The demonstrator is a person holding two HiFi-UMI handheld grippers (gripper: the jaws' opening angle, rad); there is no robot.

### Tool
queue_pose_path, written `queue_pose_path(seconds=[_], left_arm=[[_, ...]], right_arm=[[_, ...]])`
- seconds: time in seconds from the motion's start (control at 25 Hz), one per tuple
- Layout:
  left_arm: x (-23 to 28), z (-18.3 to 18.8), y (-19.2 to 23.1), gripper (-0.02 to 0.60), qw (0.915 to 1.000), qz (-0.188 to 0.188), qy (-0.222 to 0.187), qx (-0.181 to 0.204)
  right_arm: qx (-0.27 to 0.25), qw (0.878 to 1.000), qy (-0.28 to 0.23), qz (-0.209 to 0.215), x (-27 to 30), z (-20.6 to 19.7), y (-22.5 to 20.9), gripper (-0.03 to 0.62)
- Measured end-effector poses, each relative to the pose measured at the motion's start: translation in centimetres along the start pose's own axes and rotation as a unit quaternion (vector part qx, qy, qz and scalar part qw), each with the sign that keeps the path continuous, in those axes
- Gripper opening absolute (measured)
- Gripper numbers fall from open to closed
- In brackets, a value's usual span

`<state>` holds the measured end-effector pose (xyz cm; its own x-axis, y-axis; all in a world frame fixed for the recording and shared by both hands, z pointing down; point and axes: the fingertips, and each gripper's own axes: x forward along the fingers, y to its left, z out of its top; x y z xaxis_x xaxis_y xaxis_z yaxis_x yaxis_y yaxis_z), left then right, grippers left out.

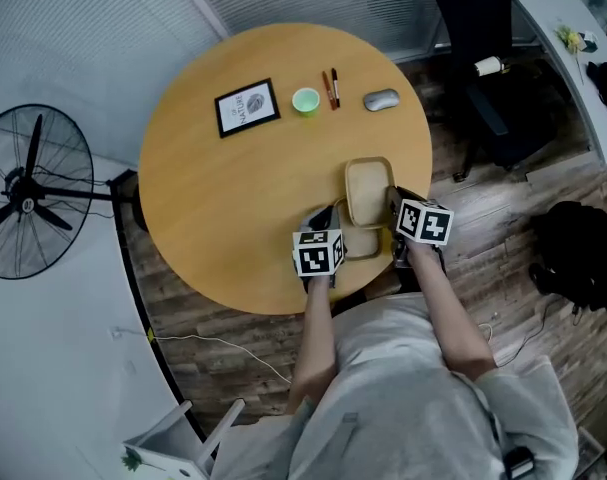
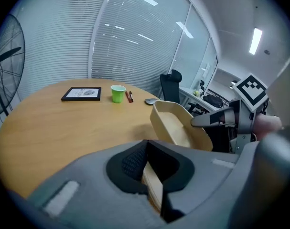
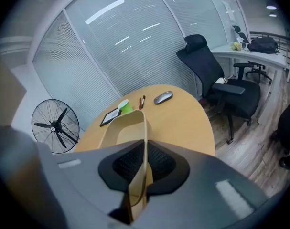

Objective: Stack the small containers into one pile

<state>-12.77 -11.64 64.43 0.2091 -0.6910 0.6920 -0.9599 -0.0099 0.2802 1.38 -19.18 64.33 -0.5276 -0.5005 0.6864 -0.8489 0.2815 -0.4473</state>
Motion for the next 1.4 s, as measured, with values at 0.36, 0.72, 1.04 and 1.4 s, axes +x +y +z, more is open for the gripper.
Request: queue_pose_path(seconds=[0.36, 0.72, 1.04, 1.4], left_arm=[[-0.2, -1.7, -0.1, 0.006, 0.9982, -0.039, 0.026, 0.039], [-1.3, -3.4, -0.4, 0.006, 0.9951, -0.066, 0.04, 0.061], [-1.9, -5.4, -0.9, 0.006, 0.9903, -0.086, 0.063, 0.089], [-1.9, -6.0, -1.5, 0.006, 0.986, -0.104, 0.075, 0.108]], right_arm=[[0.007, 1.0, 0.005, 0.011, -0.8, -3.7, 2.5, 0.017], [0.007, 1.0, 0.014, 0.006, -1.6, -6.6, 2.8, 0.017], [-0.031, 0.999, 0.036, -0.017, -1.9, -8.3, 2.7, 0.018], [-0.034, 0.998, 0.041, -0.028, -1.9, -9.3, 2.6, 0.021]])
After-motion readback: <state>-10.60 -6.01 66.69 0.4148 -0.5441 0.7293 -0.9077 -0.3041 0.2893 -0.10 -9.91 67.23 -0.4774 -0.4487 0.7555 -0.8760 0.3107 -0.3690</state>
